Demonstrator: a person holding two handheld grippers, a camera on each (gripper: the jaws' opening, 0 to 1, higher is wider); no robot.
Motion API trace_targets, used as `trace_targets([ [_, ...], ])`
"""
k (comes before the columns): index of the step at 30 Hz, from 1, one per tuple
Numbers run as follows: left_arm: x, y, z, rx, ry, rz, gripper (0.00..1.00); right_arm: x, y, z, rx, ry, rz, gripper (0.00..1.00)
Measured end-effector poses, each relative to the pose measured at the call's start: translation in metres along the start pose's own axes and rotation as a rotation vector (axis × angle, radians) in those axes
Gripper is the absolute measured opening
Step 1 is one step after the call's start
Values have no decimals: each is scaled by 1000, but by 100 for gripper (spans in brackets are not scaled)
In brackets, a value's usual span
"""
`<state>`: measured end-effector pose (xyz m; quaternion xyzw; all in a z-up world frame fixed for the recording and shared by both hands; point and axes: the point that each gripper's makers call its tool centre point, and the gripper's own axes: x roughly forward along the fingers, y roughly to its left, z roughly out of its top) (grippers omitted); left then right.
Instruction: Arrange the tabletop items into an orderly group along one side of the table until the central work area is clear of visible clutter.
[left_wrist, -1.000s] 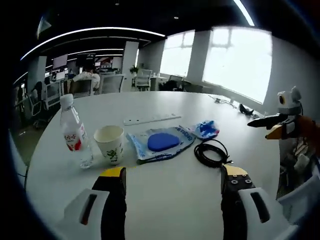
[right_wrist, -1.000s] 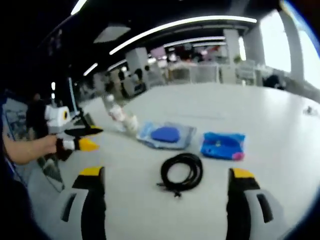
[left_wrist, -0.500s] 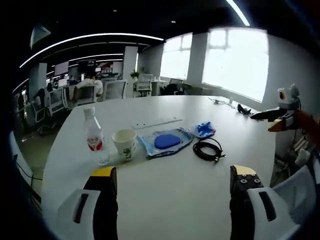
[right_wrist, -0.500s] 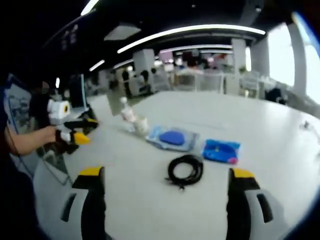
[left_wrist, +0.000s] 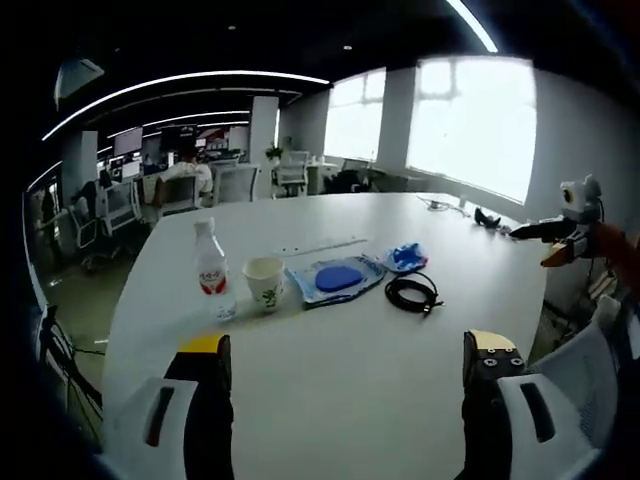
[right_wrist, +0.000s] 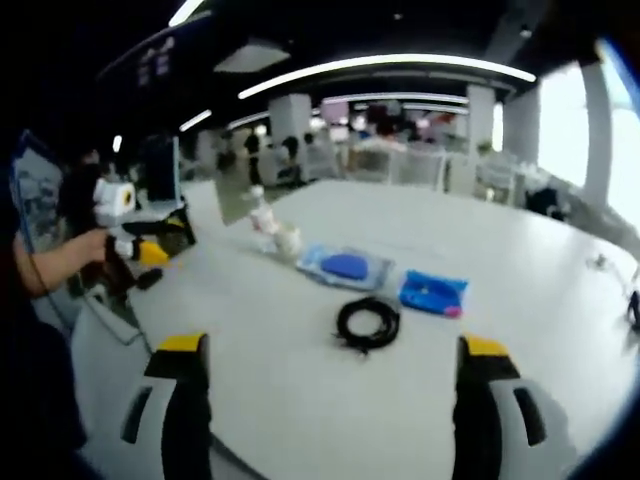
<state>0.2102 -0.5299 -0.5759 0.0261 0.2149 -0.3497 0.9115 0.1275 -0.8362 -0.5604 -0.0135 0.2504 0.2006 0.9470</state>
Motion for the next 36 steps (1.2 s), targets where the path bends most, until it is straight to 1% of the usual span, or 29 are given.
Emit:
trace_targets([
  [6,-14,-1,-6,-19,-5,20,95,-12,4,-3,2,-10,-11,100],
  [11,-21,-6,-9,-28,-12,21,95,-24,7,-8,5,-13,-23,100],
  [17,-27,-9,-10,-13,-10,28,94,-35,8,-14,13,-30,-32,100],
  [21,-34,-8,-11,-1,-15,39,94,-38,10,-17,3,-37,-25,100],
  [23,-38,-7,-13,7,-3,38,94,-38,10,-18,0,-36,-19,100],
  [28,-52,-3,-14,18,-7,36,95,-39,3,-24,-20,-40,-10,100],
  [30,-56,-1,-14,19,-12,43,95,-39,1,-28,-12,-21,-6,100],
  [33,-59,2,-17,16,-6,50,95,-38,-3,-37,-38,12,-14,100],
  [35,-62,2,-20,28,5,50,94,-37,-4,-38,-32,9,-15,100],
  [36,-63,3,-20,28,1,56,95,-37,-4,-39,-27,7,-13,100],
])
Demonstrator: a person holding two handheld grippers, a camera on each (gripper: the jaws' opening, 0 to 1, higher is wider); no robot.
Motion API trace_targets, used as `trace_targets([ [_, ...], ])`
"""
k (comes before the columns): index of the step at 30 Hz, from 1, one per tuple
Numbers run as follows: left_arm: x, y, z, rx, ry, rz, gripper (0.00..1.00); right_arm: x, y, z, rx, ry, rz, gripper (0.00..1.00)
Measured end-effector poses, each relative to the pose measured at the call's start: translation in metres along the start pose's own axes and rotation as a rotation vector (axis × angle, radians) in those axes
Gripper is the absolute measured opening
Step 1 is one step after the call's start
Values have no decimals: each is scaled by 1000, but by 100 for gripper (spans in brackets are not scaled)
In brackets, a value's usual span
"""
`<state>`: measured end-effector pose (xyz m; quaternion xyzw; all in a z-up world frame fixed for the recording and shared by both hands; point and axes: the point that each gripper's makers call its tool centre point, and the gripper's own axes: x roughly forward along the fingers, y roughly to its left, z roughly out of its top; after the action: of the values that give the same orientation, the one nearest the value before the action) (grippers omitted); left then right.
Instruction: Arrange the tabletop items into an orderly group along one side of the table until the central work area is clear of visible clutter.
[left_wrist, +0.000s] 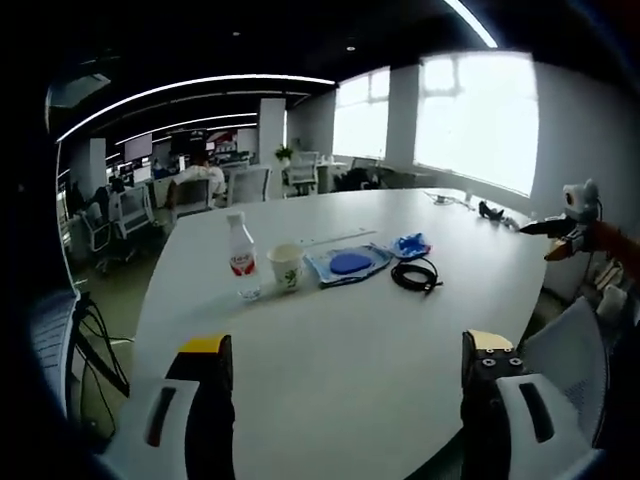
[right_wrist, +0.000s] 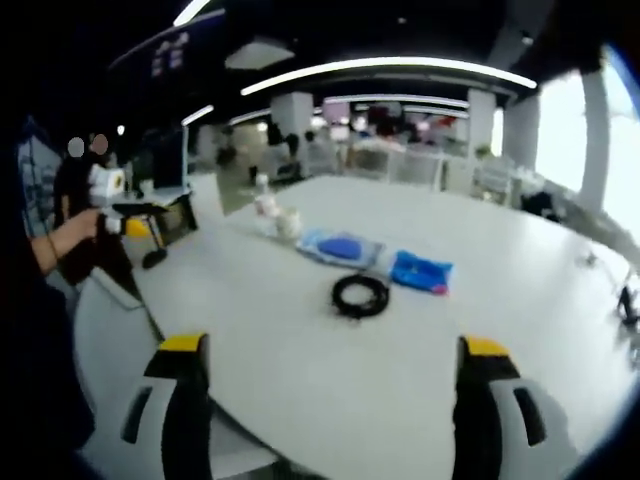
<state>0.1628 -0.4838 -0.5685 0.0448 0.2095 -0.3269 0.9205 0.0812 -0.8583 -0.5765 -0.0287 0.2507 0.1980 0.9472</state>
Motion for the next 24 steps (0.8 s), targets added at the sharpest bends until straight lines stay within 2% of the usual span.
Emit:
trace_targets([
  [8,1,3,-3,0,9,17,94,3,-1,2,-1,-14,0,100],
  [15,8,1,-2,-2,8,13,94,9,-1,6,-19,-7,5,100],
  [18,11,0,-6,0,32,-1,93,14,-1,7,-17,-8,10,100],
  [24,15,0,-5,-7,25,-6,93,21,1,8,-27,6,20,100],
])
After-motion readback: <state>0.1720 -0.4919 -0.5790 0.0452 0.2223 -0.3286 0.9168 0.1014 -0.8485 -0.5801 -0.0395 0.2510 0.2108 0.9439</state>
